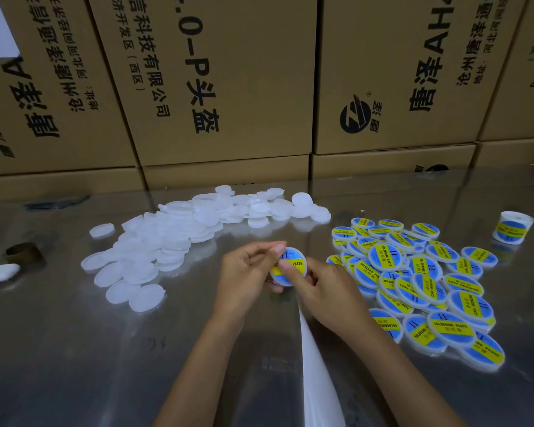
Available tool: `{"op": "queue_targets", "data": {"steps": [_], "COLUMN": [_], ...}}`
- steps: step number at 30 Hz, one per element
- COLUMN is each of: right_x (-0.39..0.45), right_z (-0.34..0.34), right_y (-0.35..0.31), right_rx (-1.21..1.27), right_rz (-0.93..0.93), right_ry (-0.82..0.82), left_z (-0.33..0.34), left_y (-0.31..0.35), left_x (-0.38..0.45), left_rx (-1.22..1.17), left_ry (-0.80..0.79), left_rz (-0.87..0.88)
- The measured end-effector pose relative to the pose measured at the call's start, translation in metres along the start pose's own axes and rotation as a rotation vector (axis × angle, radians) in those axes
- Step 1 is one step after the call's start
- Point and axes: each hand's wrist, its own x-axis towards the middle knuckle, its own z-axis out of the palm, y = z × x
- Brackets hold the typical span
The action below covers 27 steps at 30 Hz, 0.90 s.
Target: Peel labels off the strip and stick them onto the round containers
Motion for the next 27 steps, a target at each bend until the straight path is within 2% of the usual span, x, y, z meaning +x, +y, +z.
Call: {"op": "queue_targets", "data": {"steps": [4,7,11,13,15,17,22,27], "right_x": [0.004,0.007,0.008,0.008,0.009,0.011,0.02,0.022], "right_z": [-0.005,-0.004,-0.006,-0.009,-0.012,-0.015,-0.035,-0.042], "right_y": [0.001,0.001,-0.002,-0.004,-0.006,-0.004,0.02,0.034], "right_rx": [-0.013,0.023,0.353,0.435,0.467,0.549,0.899,1.19], "right_rz": [0.066,0.091,0.153,0.189,0.257,0.398,0.746,0.929], "right_ry": [0.096,0.104,-0.078,-0.198,-0.244,-0.147,0.254,0.358], "left_z": [0.004,0.007,0.004,0.003,0.005,0.005,0.001,0.0], "left_y": [0.0,-0.001,-0.005,-0.007,-0.009,-0.009,-0.007,-0.009], "left_x": [-0.001,-0.001,0.002,0.003,0.004,0.006,0.009,0.009], "left_rx": [0.015,0.055,0.058,0.058,0.044,0.007,0.013,0.062], "left_ry": [-0.143,-0.202,-0.069,-0.002,0.057,0.118,0.18,0.203], "left_rz": [-0.016,0.0,0.037,0.055,0.068,0.058,0.027,0.003]}}
